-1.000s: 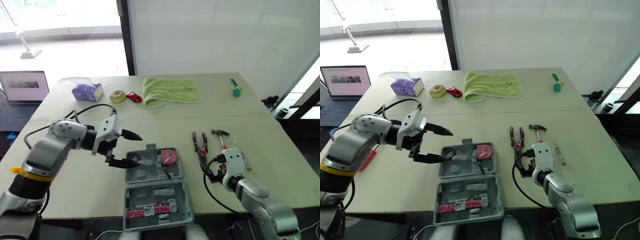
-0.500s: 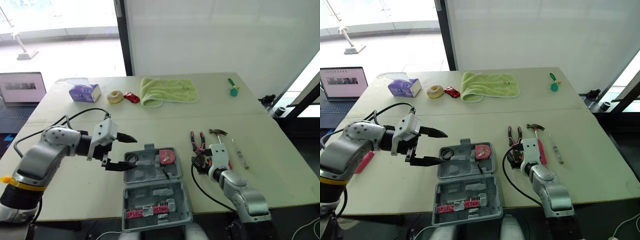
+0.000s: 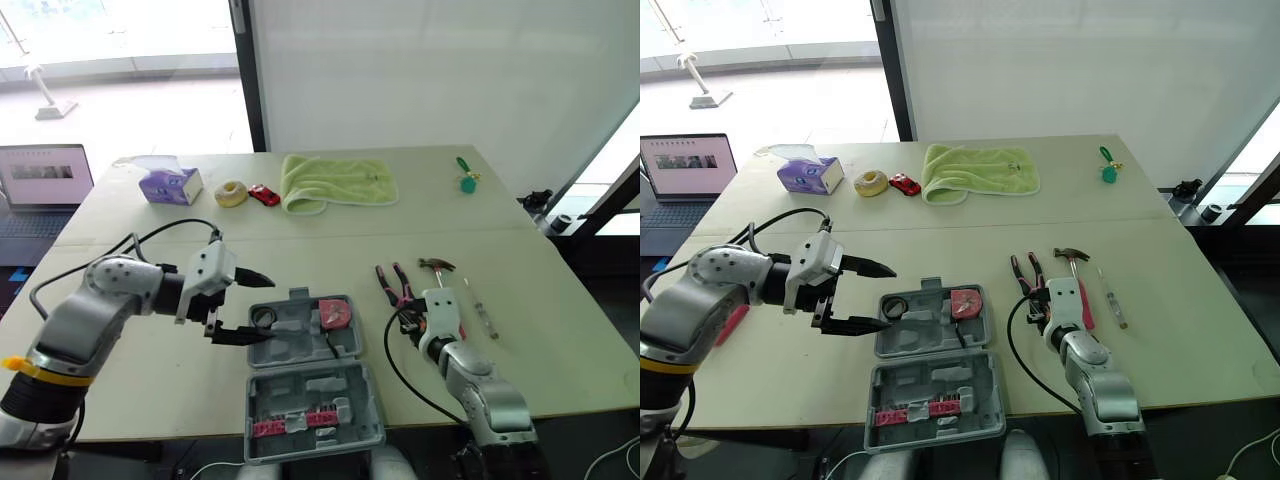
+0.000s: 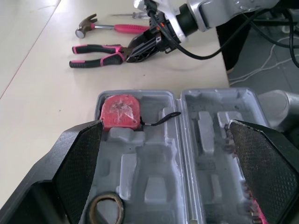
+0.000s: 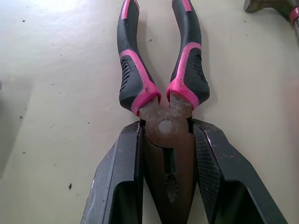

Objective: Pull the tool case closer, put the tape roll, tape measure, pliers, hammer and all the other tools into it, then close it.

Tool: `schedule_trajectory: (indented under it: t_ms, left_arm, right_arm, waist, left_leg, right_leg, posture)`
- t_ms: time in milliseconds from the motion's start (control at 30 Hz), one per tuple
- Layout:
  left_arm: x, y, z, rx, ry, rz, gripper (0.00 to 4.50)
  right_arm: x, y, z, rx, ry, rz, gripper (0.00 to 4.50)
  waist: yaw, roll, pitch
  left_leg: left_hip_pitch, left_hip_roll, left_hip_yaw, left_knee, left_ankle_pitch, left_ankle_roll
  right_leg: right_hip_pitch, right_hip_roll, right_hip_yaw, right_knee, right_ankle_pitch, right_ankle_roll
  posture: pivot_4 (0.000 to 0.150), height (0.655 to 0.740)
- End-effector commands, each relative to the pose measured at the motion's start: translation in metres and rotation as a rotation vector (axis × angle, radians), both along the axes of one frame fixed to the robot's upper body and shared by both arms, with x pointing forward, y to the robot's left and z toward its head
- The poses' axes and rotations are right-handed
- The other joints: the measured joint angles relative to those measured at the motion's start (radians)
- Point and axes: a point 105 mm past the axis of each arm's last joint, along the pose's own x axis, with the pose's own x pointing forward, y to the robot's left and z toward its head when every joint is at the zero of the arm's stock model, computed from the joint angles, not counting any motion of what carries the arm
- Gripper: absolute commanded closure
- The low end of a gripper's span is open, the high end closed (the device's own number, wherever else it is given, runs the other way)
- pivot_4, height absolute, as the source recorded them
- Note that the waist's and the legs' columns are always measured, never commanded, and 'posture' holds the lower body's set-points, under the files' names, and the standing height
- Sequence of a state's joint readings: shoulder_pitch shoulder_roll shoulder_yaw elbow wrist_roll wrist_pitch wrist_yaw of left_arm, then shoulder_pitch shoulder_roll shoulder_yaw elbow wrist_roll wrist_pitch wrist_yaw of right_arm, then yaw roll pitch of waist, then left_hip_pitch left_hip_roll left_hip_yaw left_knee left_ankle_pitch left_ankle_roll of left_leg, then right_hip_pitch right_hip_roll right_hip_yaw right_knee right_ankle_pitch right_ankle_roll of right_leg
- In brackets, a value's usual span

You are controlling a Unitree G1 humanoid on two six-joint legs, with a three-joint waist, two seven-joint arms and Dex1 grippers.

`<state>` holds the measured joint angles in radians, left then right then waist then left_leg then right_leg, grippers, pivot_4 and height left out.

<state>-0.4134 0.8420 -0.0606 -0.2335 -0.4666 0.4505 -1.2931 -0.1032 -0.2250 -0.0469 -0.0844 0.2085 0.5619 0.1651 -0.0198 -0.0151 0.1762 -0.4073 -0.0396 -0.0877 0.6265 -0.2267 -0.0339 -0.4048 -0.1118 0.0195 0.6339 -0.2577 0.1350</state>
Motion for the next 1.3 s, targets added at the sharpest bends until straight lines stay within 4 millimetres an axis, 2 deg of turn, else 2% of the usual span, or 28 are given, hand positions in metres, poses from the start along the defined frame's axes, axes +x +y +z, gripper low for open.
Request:
schedule_trajectory:
  t_ms: [33,167,233,300,433,500,567,633,667,733,800,867,933,1067,1233,1300]
  left_arm:
    - [0.003,0.001,0.005,-0.013,-0.025,0.015,0.00]
    - [0.005,0.005,0.000,-0.036,-0.029,0.034,0.00]
    - [0.004,0.006,0.002,-0.074,-0.052,0.036,0.00]
    - [0.004,0.010,-0.003,-0.086,-0.026,0.054,0.00]
    - [0.005,0.021,-0.017,-0.076,-0.003,0.099,0.00]
    - [0.006,0.029,-0.023,-0.067,0.003,0.131,0.00]
    - [0.006,0.036,-0.028,-0.063,0.014,0.155,0.00]
    - [0.005,0.040,-0.032,-0.050,0.018,0.172,0.00]
    - [0.003,0.045,-0.035,-0.044,0.020,0.192,0.00]
    - [0.000,0.053,-0.040,-0.038,0.024,0.227,0.00]
    - [-0.003,0.059,-0.043,-0.029,0.027,0.252,0.00]
    - [-0.005,0.061,-0.045,-0.029,0.031,0.265,0.00]
    - [-0.011,0.071,-0.053,0.013,0.051,0.298,0.00]
    - [-0.024,0.079,-0.055,0.025,0.082,0.321,0.00]
    - [-0.033,0.090,-0.057,0.053,0.084,0.366,0.00]
    - [-0.035,0.093,-0.056,0.059,0.083,0.381,0.00]
  right_arm:
    - [0.006,-0.001,0.036,-0.001,-0.127,0.035,3.53]
    - [0.012,-0.002,0.083,-0.063,-0.259,0.144,3.53]
    - [0.008,0.007,0.104,-0.087,-0.333,0.285,3.53]
    - [0.001,0.008,0.119,-0.146,-0.316,0.456,3.53]
    - [-0.007,0.009,0.148,-0.218,-0.244,0.725,3.53]
    - [-0.005,0.012,0.159,-0.354,-0.245,0.781,3.53]
    - [-0.008,0.021,0.167,-0.448,-0.255,0.861,3.53]
    - [-0.009,0.032,0.173,-0.418,-0.224,0.931,3.53]
    - [-0.013,0.044,0.178,-0.417,-0.216,1.006,3.53]
    - [-0.022,0.059,0.175,-0.445,-0.098,1.135,3.53]
    - [-0.024,0.069,0.167,-0.451,0.011,1.192,3.53]
    - [-0.023,0.077,0.166,-0.454,0.035,1.217,3.53]
    - [-0.024,0.096,0.158,-0.464,0.051,1.266,3.53]
    - [-0.040,0.114,0.131,-0.530,0.136,1.397,3.53]
    - [-0.022,0.130,0.100,-0.623,0.157,1.352,3.53]
    - [-0.019,0.135,0.094,-0.635,0.160,1.352,3.53]
  waist:
    - [-0.001,0.000,0.000]
    - [0.000,0.004,0.002]
    - [0.000,0.004,0.003]
    - [0.000,0.004,0.003]
    - [0.001,0.004,0.003]
    - [0.000,0.004,0.003]
    - [0.000,0.005,0.003]
    - [0.001,0.004,0.004]
    - [-0.002,0.005,0.004]
    - [-0.004,0.005,0.004]
    - [-0.002,0.006,0.005]
    - [0.003,0.005,0.005]
    - [0.003,0.004,0.005]
    - [0.006,0.005,0.005]
    - [0.001,0.004,0.005]
    - [0.000,0.004,0.005]
  left_leg:
    - [0.000,0.000,0.000,0.000,0.000,0.000]
    - [0.000,0.000,0.001,0.000,0.000,0.000]
    - [0.000,0.000,0.001,0.000,0.000,0.000]
    - [0.000,0.000,0.001,0.000,0.000,0.000]
    - [0.000,0.000,0.000,0.001,0.000,0.000]
    - [0.000,0.000,0.001,0.002,0.000,0.001]
    - [0.000,0.000,0.000,0.001,0.000,0.001]
    - [-0.001,0.000,0.000,0.001,0.000,0.001]
    - [-0.001,0.000,0.000,0.001,0.000,0.001]
    - [-0.001,0.000,0.002,0.002,0.000,0.001]
    - [-0.001,0.001,0.001,0.002,0.000,0.001]
    - [-0.001,0.001,0.001,0.001,-0.001,0.001]
    - [-0.002,0.001,0.000,0.002,-0.001,0.001]
    - [-0.002,0.000,0.001,0.002,-0.001,0.001]
    - [-0.002,0.000,0.001,0.002,-0.001,0.000]
    - [-0.002,0.000,0.001,0.002,-0.001,0.000]
  right_leg:
    - [0.000,0.000,0.000,0.000,0.000,0.000]
    - [-0.001,0.000,0.001,0.000,0.000,0.000]
    - [-0.001,0.000,0.001,0.000,0.000,0.000]
    - [-0.001,0.000,0.000,0.000,0.000,0.000]
    - [0.000,0.000,0.000,0.000,0.000,0.000]
    - [0.000,0.000,0.000,0.000,0.000,0.000]
    - [0.000,0.000,-0.001,0.000,0.000,0.000]
    - [-0.001,0.000,-0.001,0.000,0.000,0.000]
    - [-0.001,0.000,-0.001,0.000,0.000,0.000]
    - [-0.002,-0.001,0.000,0.000,0.000,0.000]
    - [-0.002,-0.001,0.000,0.000,0.000,0.000]
    - [-0.002,-0.001,0.000,0.000,0.000,0.000]
    - [-0.002,-0.002,0.000,0.000,0.000,0.000]
    - [-0.003,-0.003,0.000,0.000,0.000,0.000]
    - [-0.003,-0.004,0.000,0.000,0.000,-0.001]
    - [-0.004,-0.003,-0.001,0.000,0.001,-0.001]
  posture:
    - [0.150,0.7367]
    - [0.150,0.7367]
    - [0.150,0.7367]
    - [0.150,0.7367]
    - [0.150,0.7367]
    - [0.150,0.7367]
    - [0.150,0.7367]
    - [0.150,0.7367]
    - [0.150,0.7367]
    - [0.150,0.7367]
    - [0.150,0.7367]
    - [0.150,0.7367]
    - [0.150,0.7367]
    - [0.150,0.7367]
    - [0.150,0.7367]
    - [0.150,0.7367]
